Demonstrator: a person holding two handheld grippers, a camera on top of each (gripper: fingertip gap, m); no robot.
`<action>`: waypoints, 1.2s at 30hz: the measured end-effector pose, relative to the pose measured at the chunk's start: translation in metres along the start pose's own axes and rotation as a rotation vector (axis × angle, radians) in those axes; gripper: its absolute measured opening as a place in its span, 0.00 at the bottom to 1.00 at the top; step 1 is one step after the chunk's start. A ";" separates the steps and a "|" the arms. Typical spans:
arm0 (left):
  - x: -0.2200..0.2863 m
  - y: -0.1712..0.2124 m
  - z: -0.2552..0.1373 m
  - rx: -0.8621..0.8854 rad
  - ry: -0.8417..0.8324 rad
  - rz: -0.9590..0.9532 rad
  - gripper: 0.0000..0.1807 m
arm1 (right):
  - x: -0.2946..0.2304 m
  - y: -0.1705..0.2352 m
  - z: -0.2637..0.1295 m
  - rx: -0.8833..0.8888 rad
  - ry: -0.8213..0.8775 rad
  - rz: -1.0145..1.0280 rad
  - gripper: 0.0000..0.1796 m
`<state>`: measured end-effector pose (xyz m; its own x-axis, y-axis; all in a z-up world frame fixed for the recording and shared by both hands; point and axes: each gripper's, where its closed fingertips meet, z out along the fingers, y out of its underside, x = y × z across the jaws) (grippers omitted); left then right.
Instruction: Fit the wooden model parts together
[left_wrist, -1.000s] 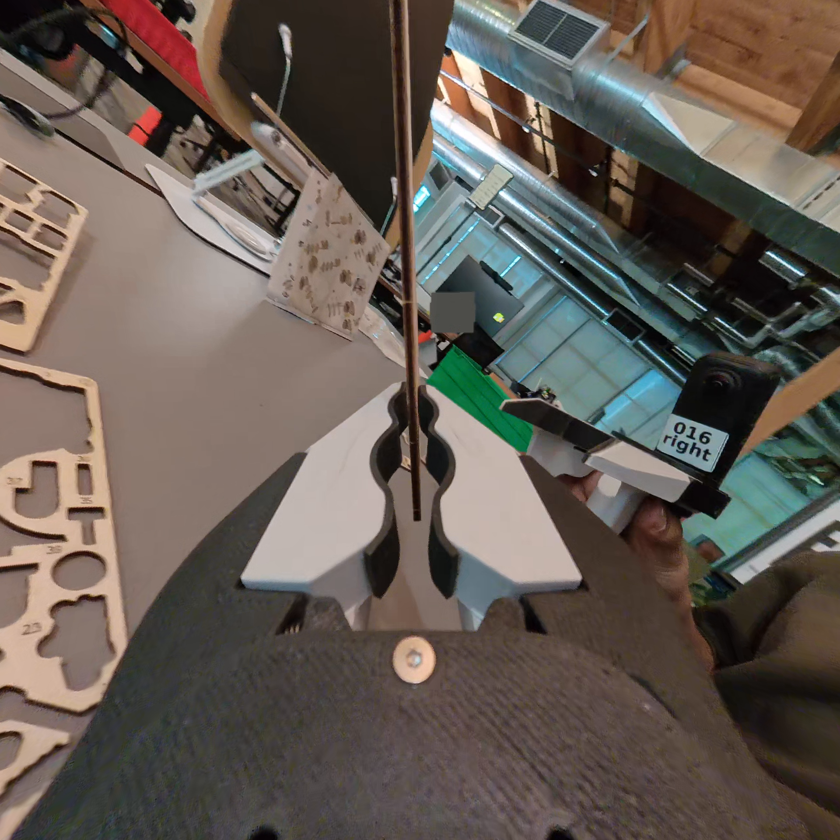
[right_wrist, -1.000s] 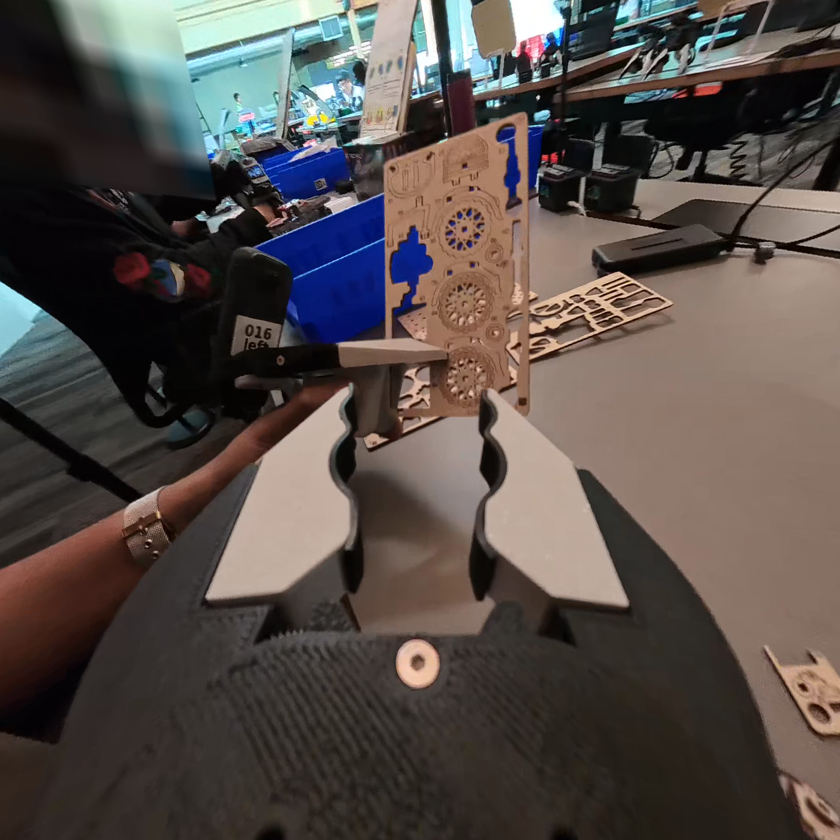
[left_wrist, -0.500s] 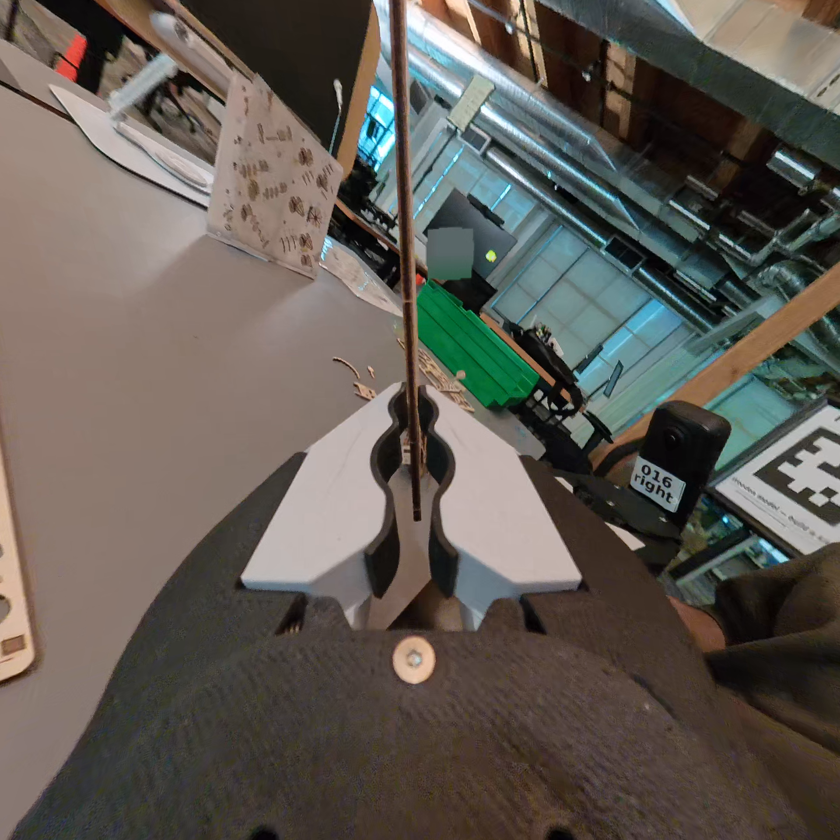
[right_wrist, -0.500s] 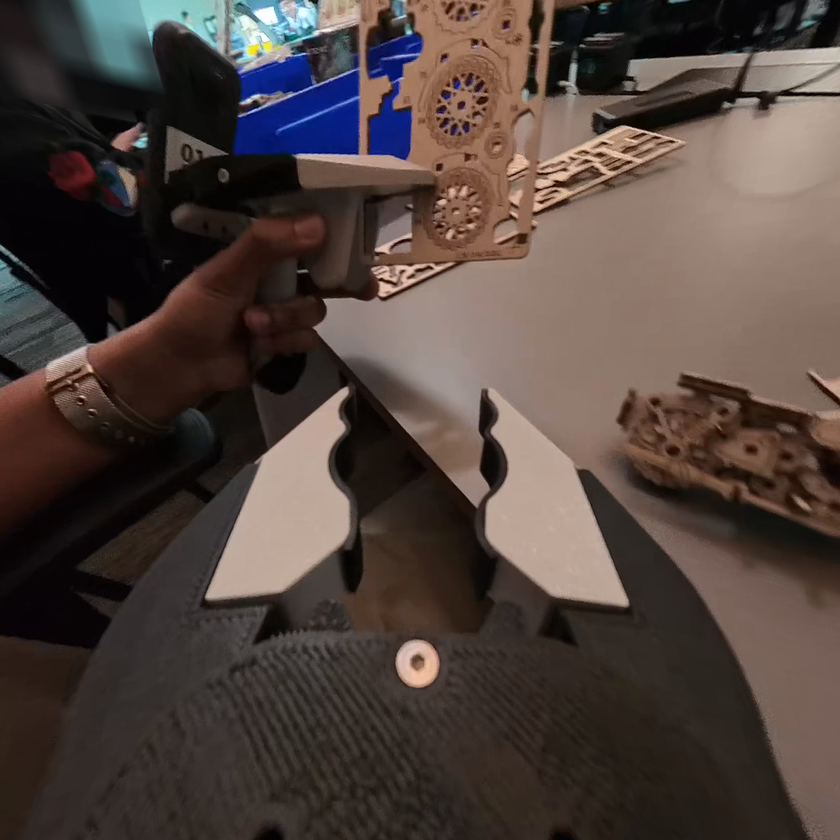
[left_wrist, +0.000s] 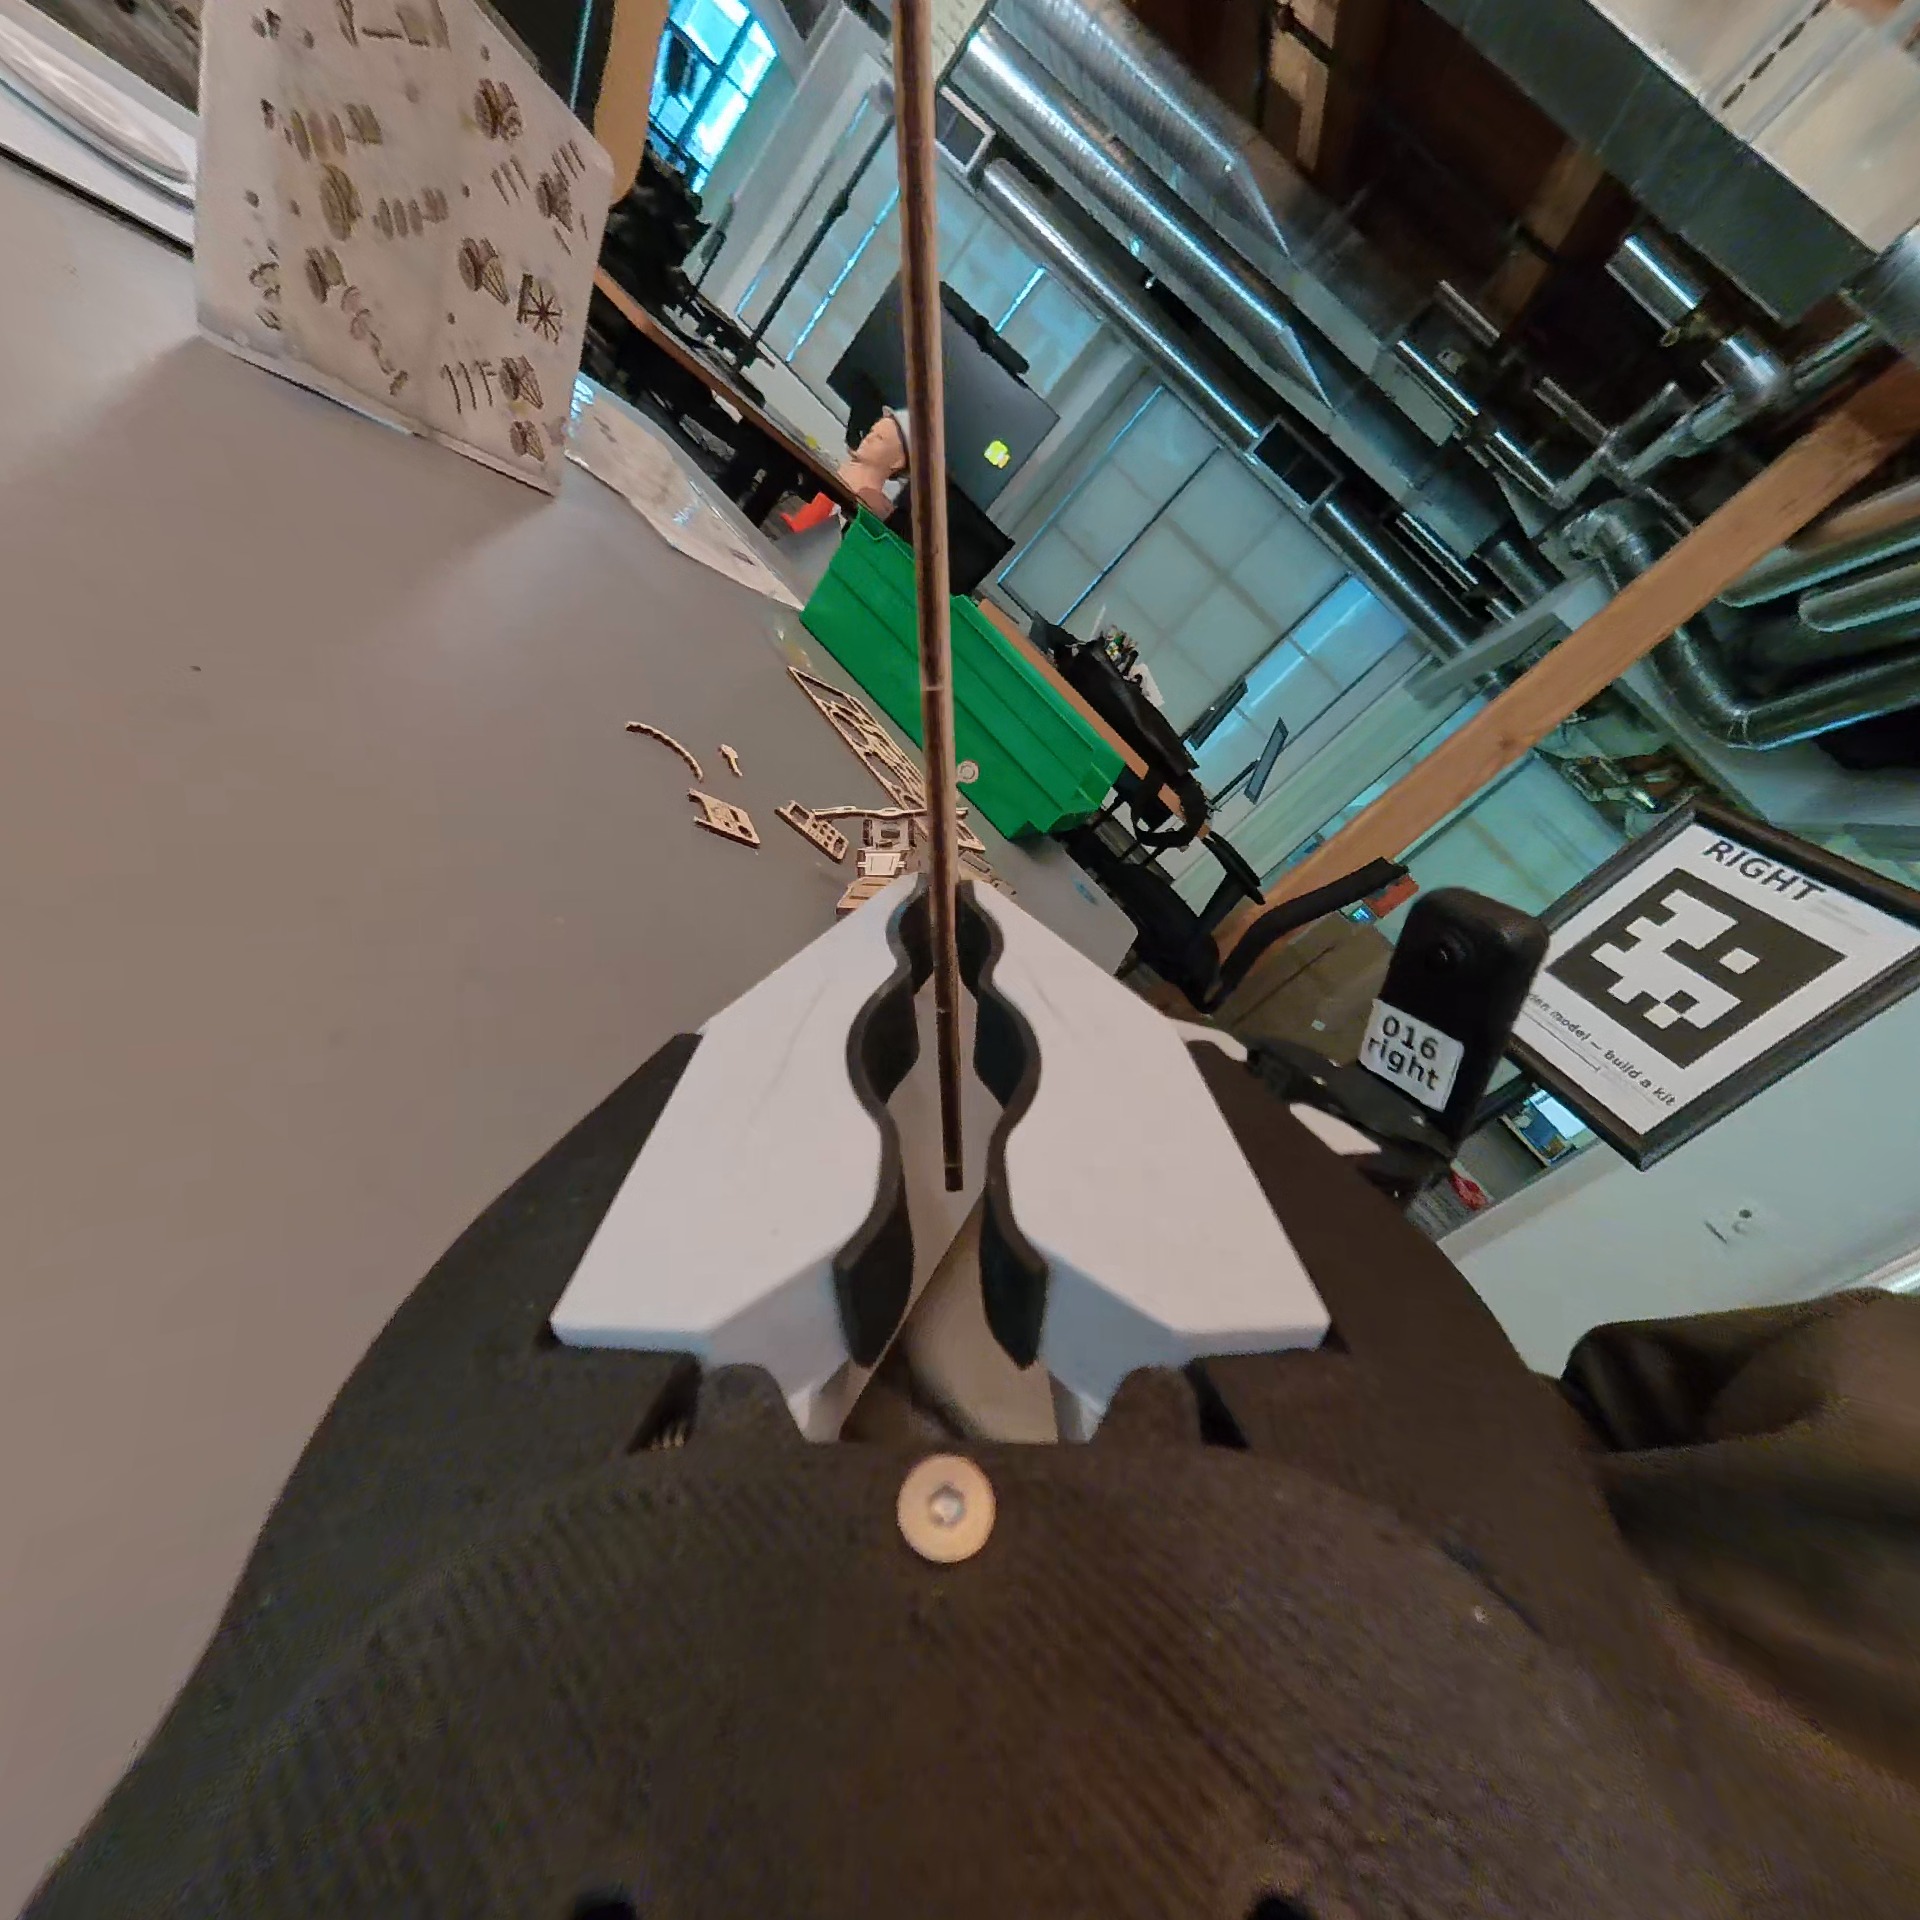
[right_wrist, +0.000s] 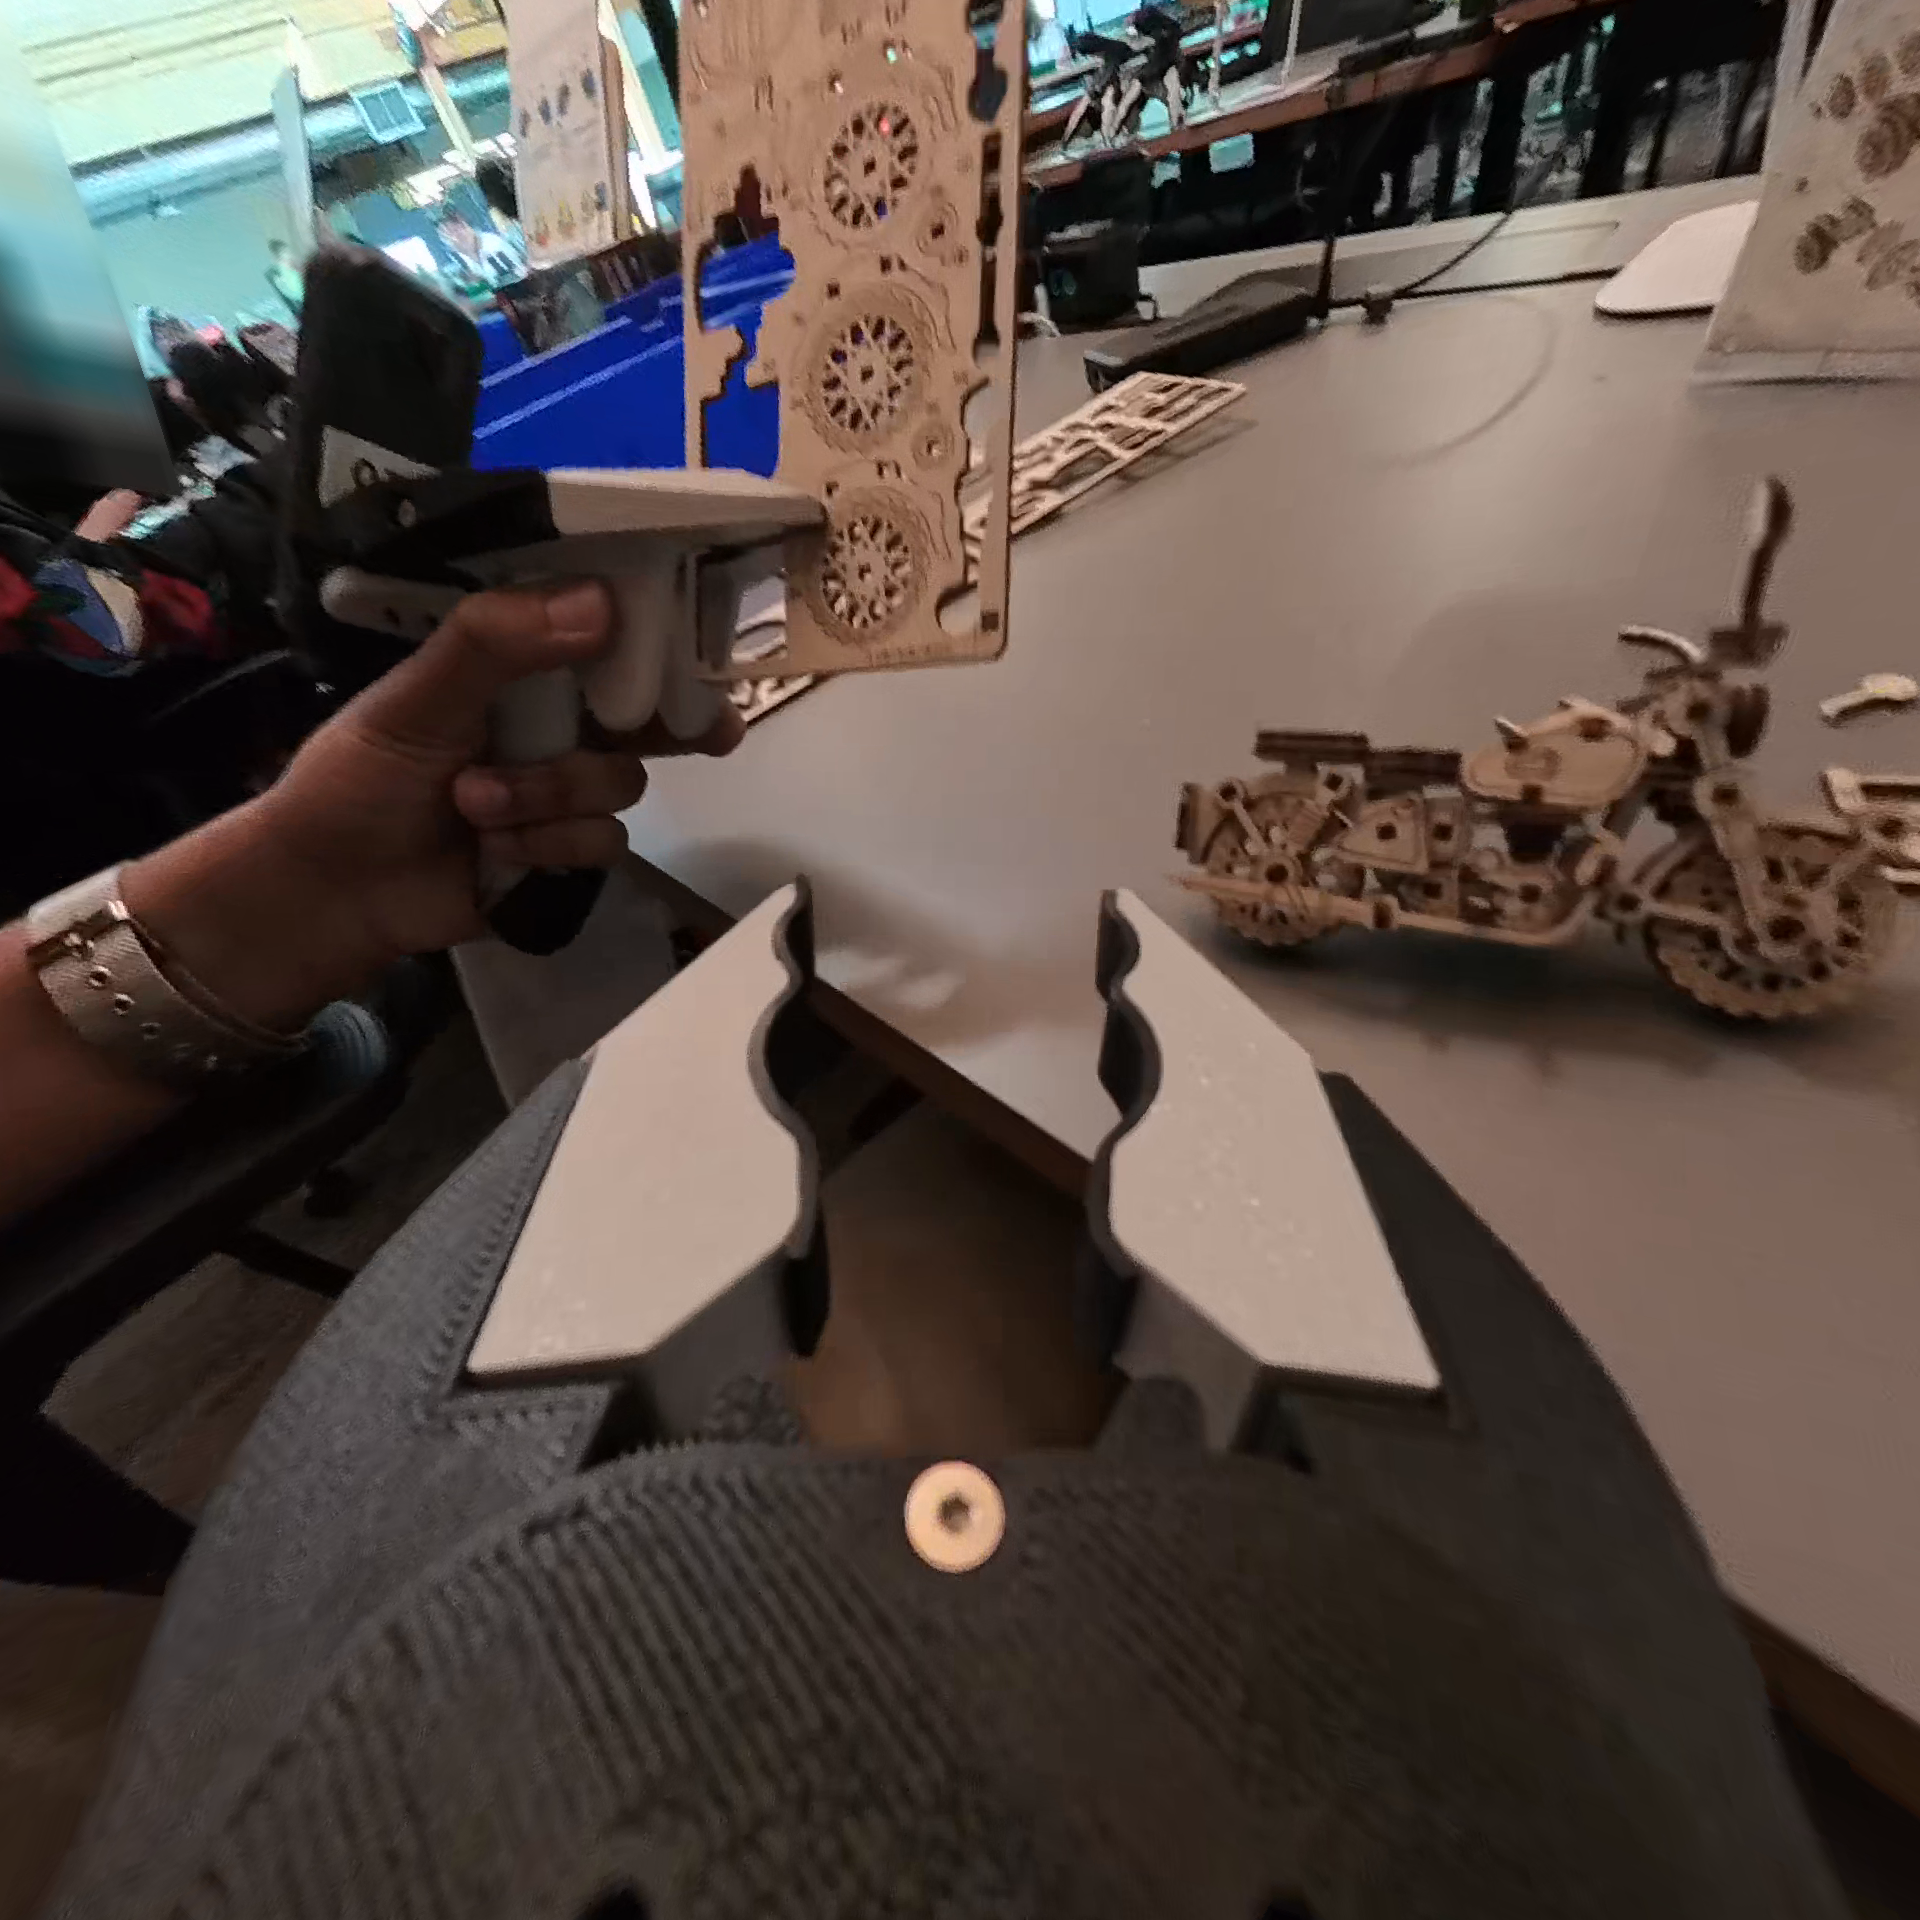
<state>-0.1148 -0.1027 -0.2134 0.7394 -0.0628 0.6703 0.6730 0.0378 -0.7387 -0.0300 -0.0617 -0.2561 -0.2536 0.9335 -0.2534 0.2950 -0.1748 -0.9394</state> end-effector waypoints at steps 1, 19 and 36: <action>0.001 -0.001 -0.002 -0.005 0.011 0.001 0.01 | -0.003 -0.005 0.006 0.008 -0.022 0.011 0.31; -0.030 0.012 -0.053 -0.246 0.046 -0.050 0.00 | -0.051 -0.014 0.121 -0.041 -0.321 0.282 0.17; -0.032 0.033 -0.040 -0.327 -0.017 0.065 0.01 | -0.036 0.001 0.112 -0.124 -0.252 0.228 0.15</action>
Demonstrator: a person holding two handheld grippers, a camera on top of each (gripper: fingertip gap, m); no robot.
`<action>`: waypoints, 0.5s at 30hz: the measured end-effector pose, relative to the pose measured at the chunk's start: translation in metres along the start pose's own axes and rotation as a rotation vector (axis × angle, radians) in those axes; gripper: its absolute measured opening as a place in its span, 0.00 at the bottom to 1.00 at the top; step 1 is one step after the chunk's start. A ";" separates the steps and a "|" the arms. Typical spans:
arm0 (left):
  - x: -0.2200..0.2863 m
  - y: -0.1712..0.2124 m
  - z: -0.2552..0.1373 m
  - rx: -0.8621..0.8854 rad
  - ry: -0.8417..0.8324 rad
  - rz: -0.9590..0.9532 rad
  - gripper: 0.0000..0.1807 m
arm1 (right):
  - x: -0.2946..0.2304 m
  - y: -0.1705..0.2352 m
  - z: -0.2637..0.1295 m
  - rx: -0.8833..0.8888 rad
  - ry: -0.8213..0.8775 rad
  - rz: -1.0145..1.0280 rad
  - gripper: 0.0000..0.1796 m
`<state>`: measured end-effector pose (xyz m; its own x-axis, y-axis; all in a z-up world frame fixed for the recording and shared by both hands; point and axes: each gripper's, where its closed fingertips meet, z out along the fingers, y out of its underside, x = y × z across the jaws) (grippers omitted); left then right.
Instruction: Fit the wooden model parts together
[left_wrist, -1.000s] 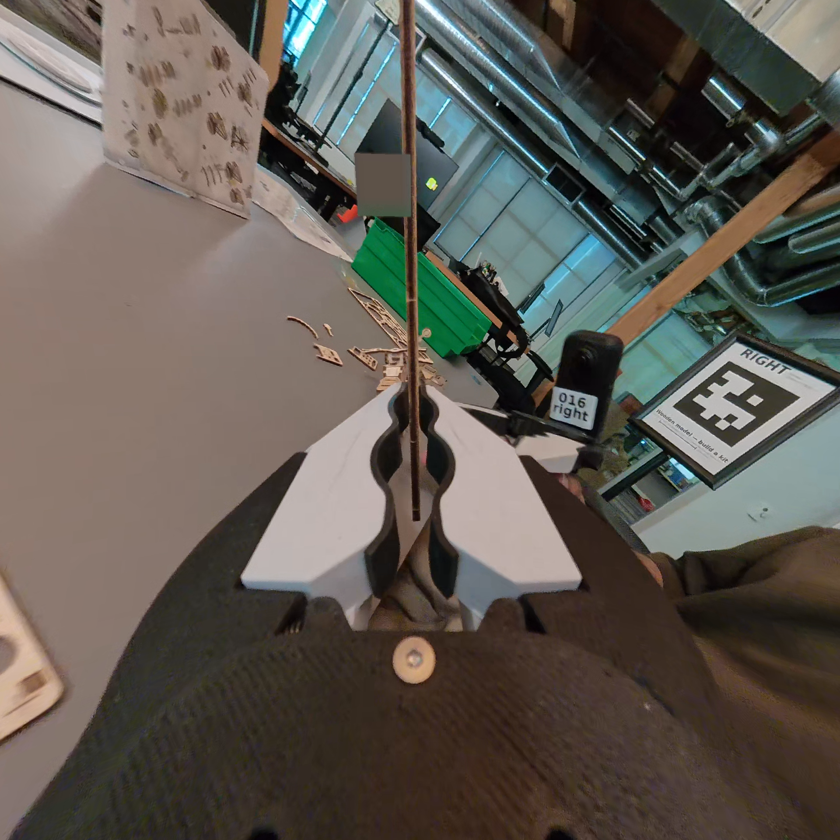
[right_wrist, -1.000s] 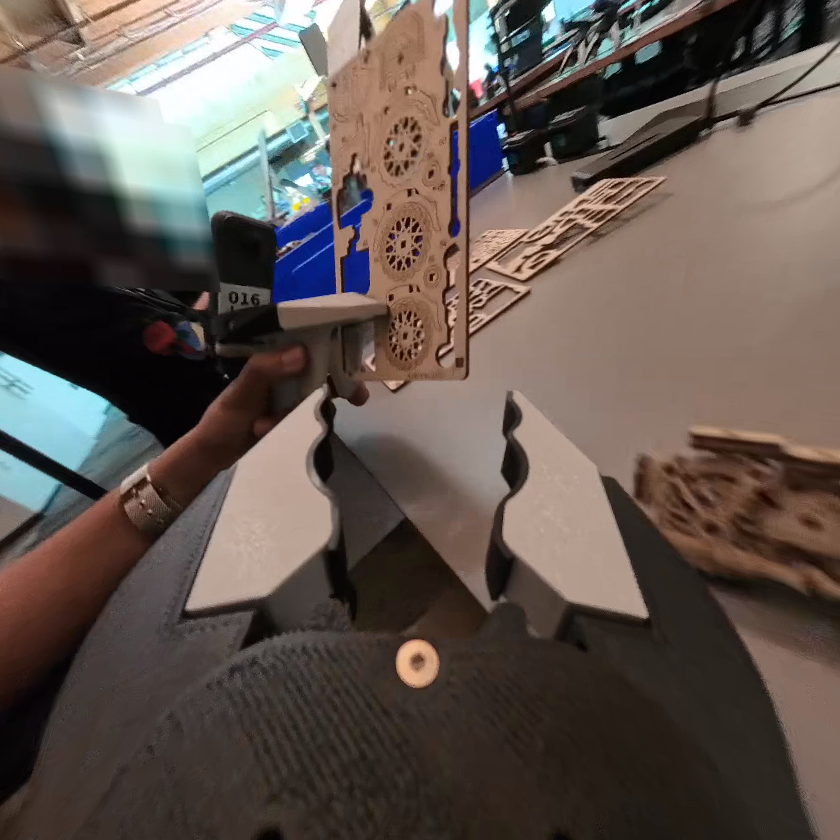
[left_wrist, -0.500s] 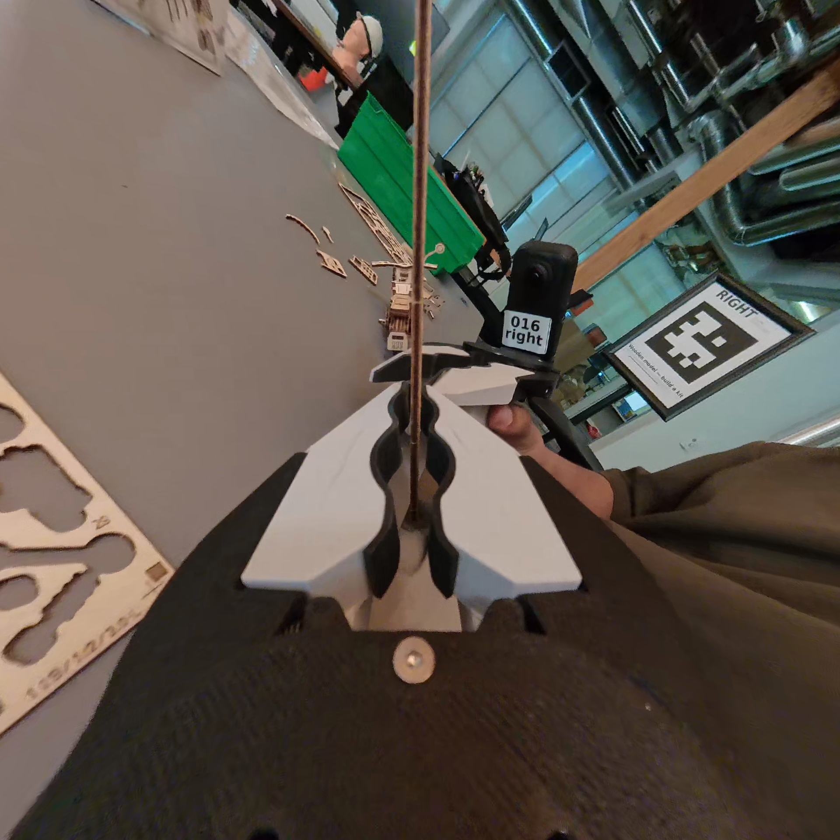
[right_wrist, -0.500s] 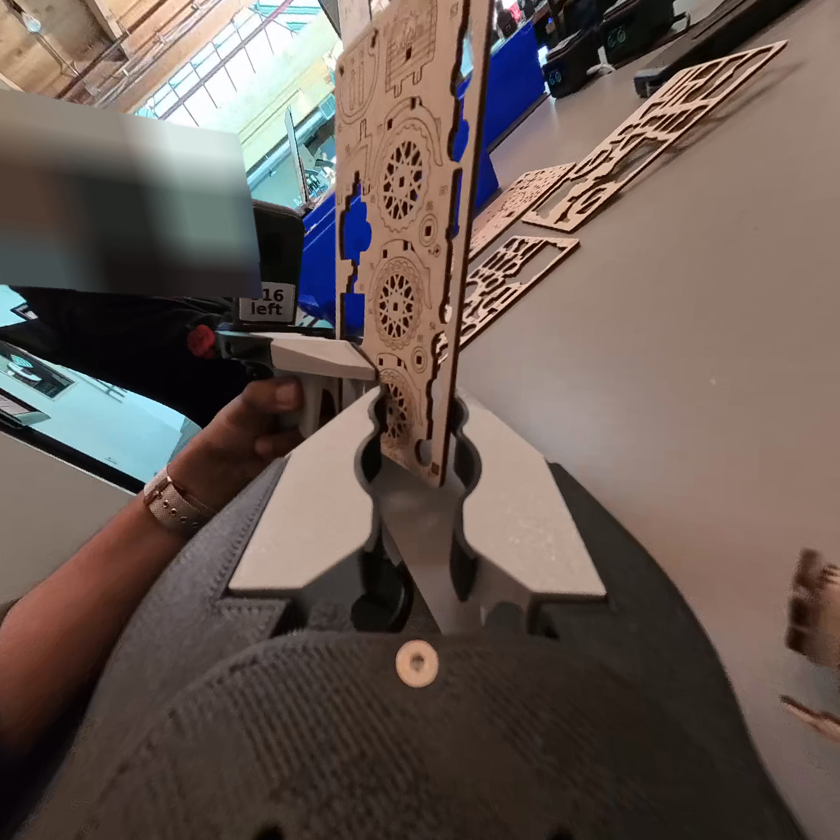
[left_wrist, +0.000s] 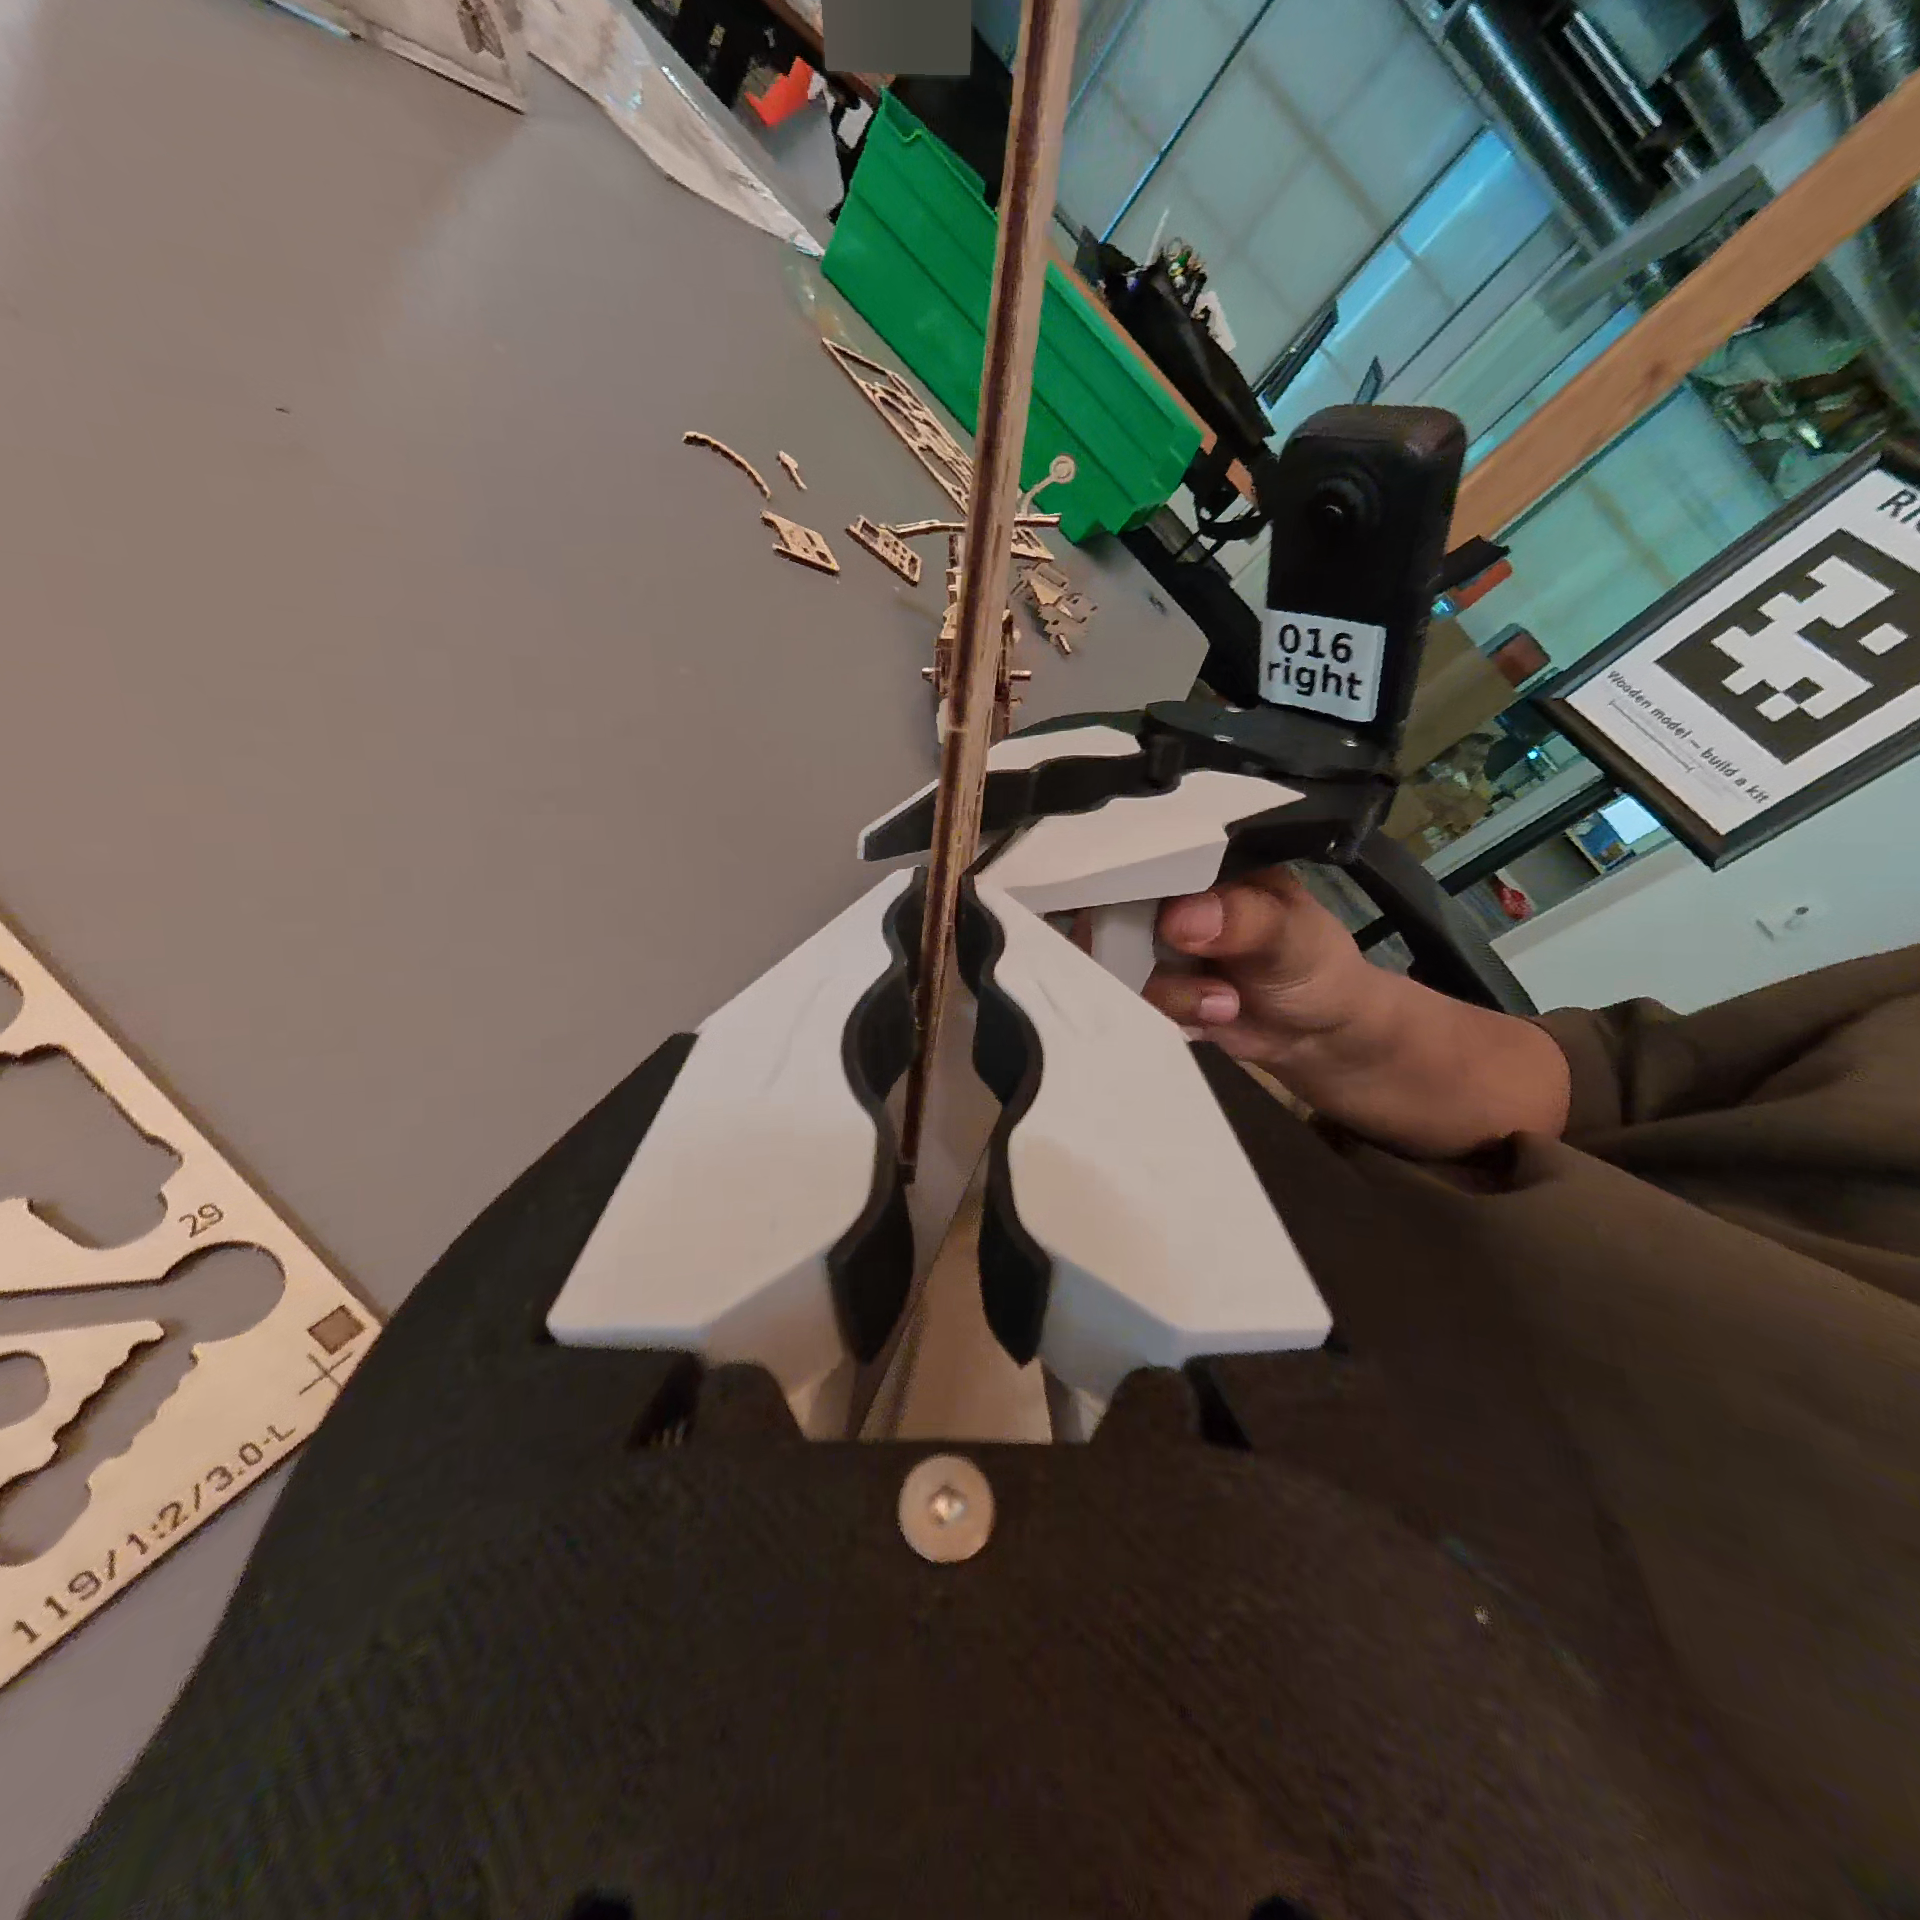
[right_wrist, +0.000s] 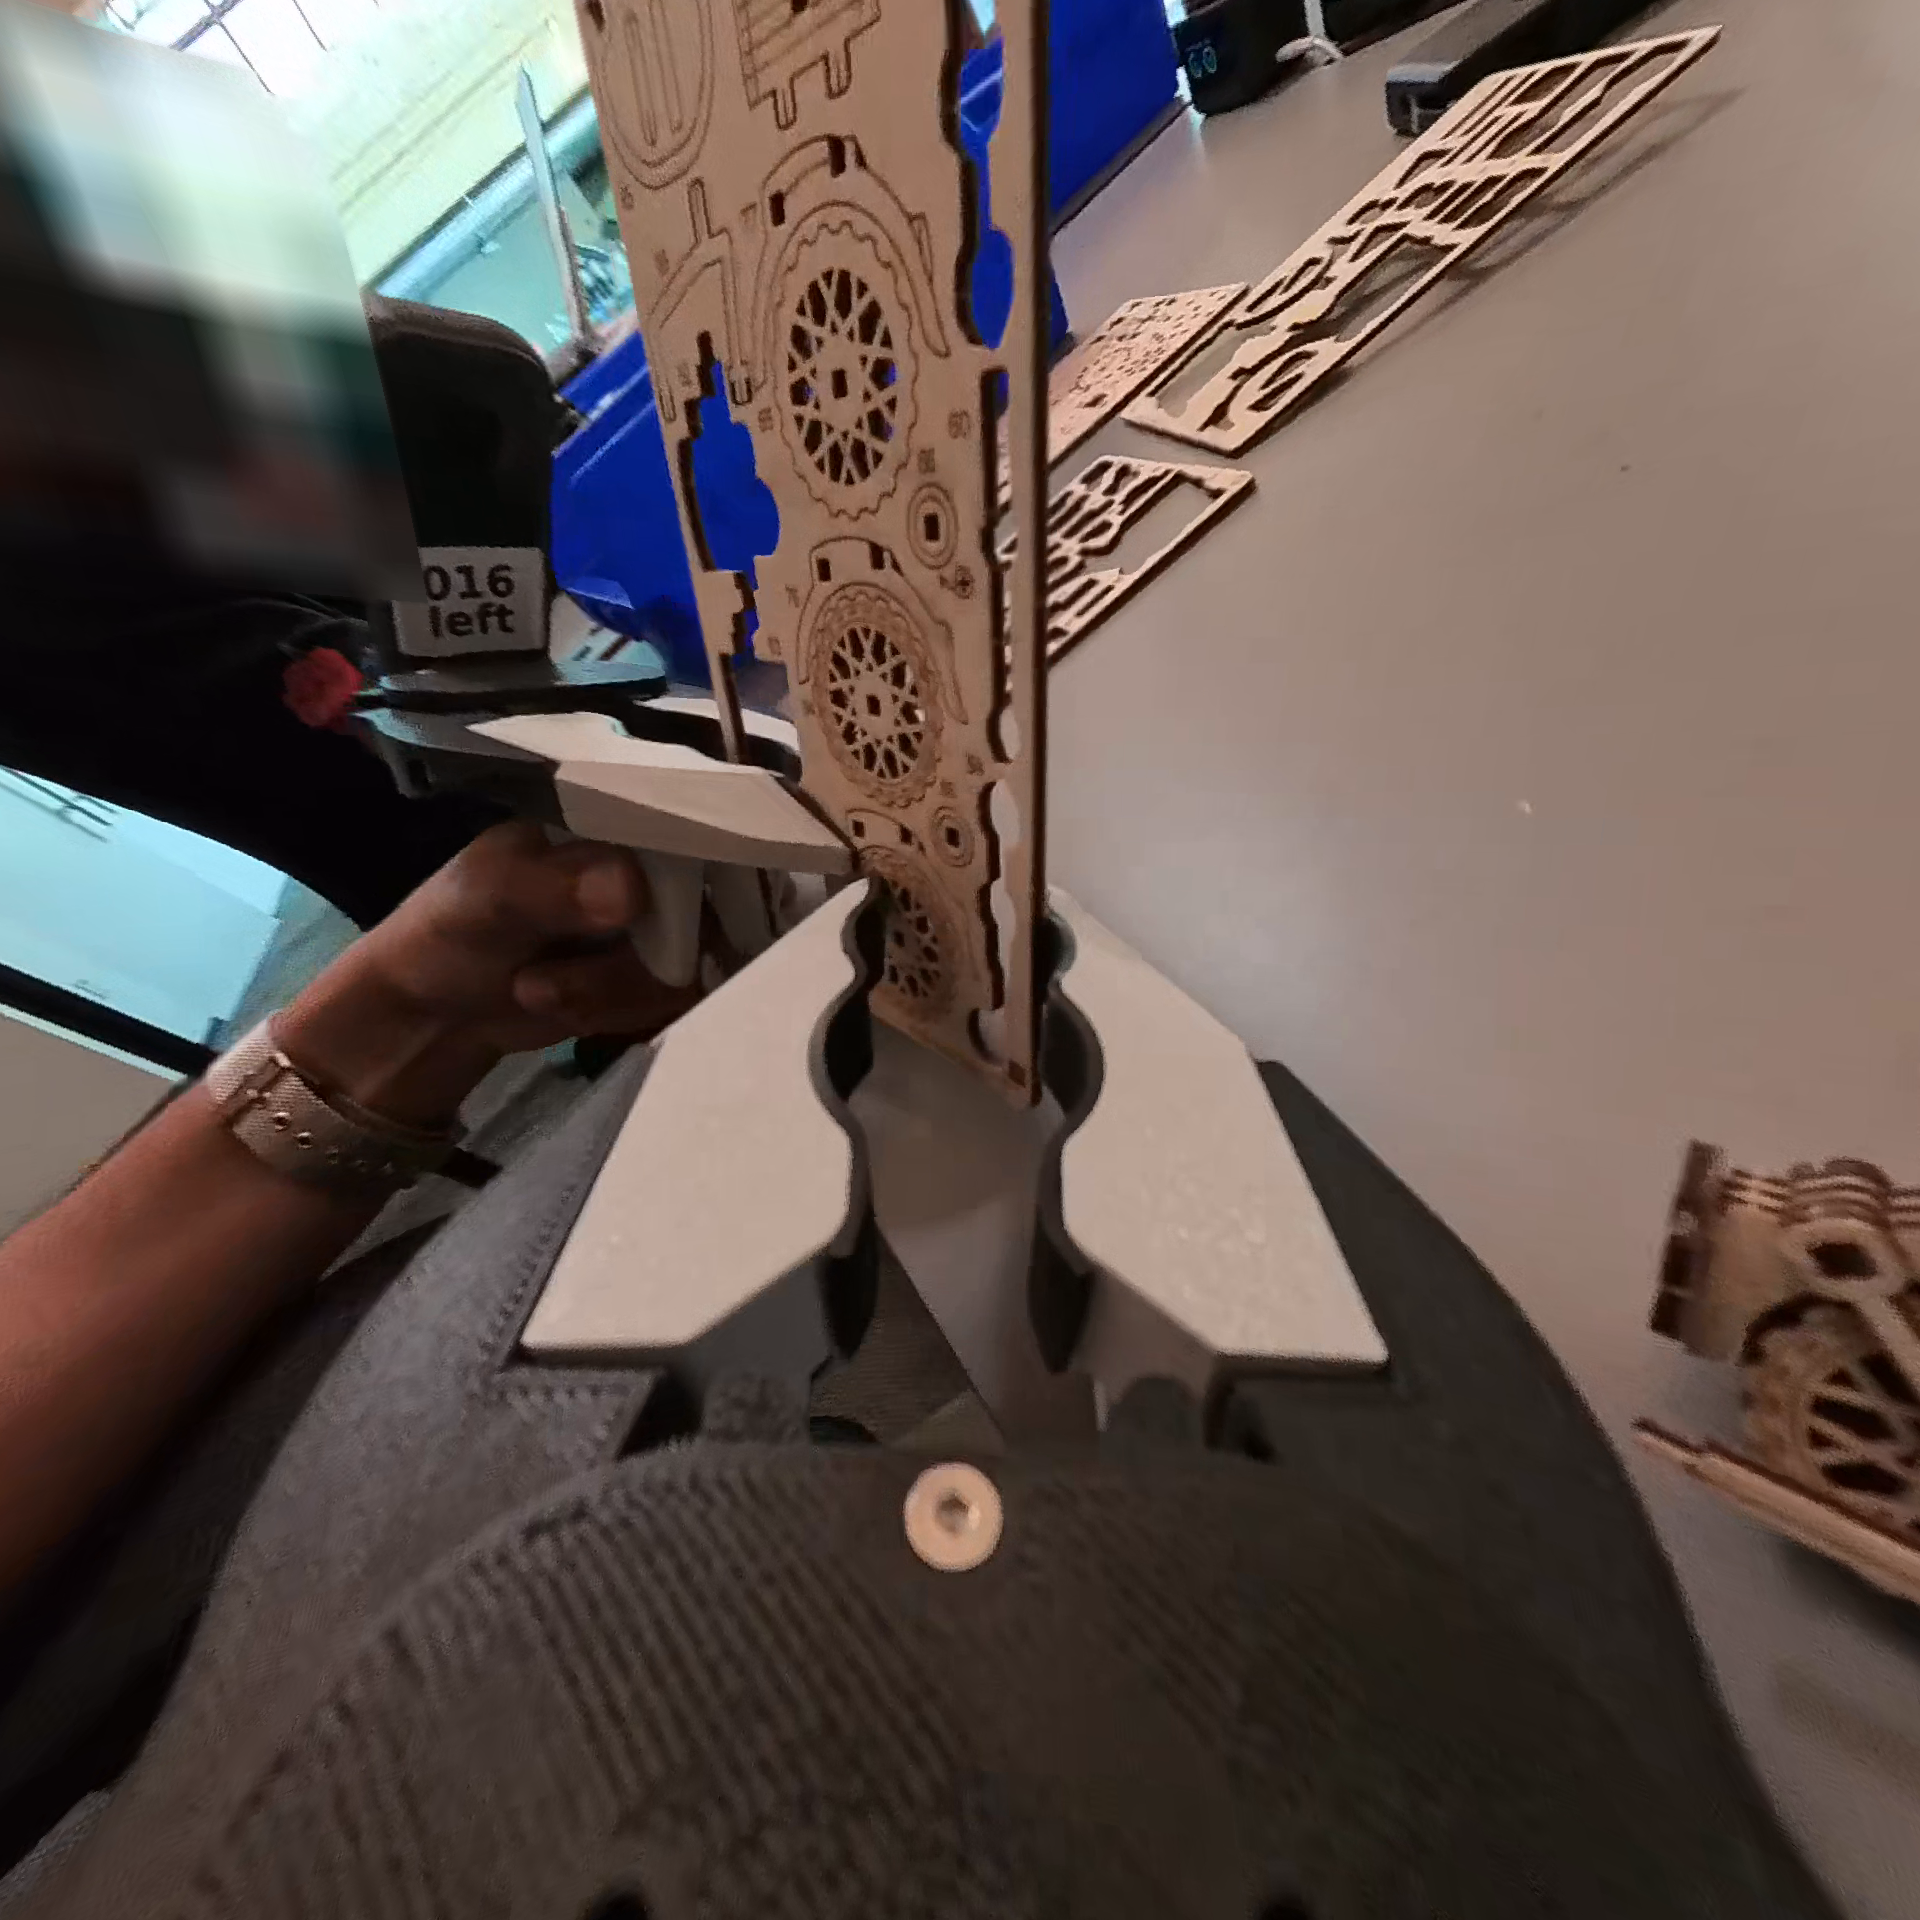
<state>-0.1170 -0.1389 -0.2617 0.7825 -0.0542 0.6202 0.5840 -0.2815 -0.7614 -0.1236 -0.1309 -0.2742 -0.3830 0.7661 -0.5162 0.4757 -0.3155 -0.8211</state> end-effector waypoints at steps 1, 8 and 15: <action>-0.001 0.000 0.000 -0.001 -0.003 0.000 0.01 | 0.000 0.000 0.001 -0.002 0.016 -0.014 0.15; -0.005 0.000 -0.001 0.009 -0.036 0.014 0.02 | 0.003 0.000 0.004 -0.015 0.062 -0.012 0.16; -0.004 0.002 0.005 -0.011 -0.056 0.046 0.02 | 0.020 -0.002 0.006 -0.021 0.245 -0.164 0.12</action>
